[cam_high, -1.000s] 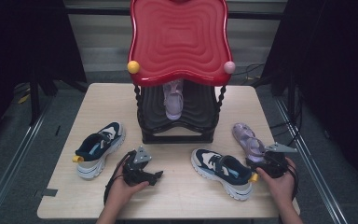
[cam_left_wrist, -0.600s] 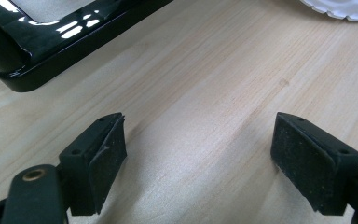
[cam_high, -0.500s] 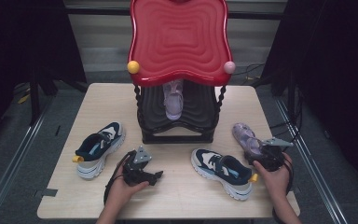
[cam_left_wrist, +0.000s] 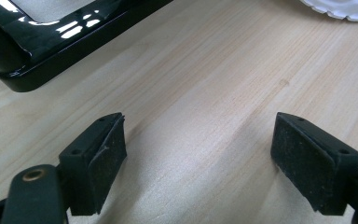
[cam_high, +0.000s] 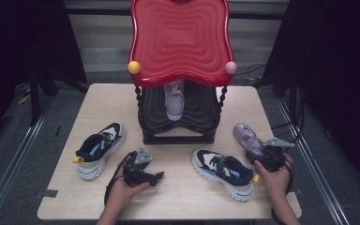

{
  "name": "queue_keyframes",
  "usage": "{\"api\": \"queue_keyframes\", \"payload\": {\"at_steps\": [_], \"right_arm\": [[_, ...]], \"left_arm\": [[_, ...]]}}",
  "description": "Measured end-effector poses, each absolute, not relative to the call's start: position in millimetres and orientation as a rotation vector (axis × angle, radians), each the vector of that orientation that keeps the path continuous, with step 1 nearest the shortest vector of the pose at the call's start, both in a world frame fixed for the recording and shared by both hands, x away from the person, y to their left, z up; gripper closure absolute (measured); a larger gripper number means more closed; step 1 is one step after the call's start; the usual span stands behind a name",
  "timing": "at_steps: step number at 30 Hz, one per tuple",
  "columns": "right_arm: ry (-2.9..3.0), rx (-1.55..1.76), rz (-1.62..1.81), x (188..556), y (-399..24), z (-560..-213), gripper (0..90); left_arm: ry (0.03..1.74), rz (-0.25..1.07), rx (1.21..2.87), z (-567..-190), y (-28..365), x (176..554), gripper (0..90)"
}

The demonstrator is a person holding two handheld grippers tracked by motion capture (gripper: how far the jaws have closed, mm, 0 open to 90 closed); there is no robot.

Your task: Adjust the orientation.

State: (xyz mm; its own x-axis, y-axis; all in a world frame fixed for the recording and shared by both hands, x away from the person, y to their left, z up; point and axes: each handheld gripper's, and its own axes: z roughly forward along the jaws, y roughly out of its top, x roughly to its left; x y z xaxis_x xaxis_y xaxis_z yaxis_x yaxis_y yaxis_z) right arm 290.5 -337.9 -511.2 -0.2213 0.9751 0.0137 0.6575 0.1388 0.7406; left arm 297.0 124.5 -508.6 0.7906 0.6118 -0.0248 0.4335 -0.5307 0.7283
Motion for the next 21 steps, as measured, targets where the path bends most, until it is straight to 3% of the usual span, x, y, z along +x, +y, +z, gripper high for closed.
{"api": "queue_keyframes", "payload": {"at_steps": [21], "right_arm": [[1.886, 1.511, 0.921, 282.2, -335.0, -509.1, 36.0]], "left_arm": [[0.771, 0.3, 2.214, -508.6, 124.5, 297.0, 17.5]]}}
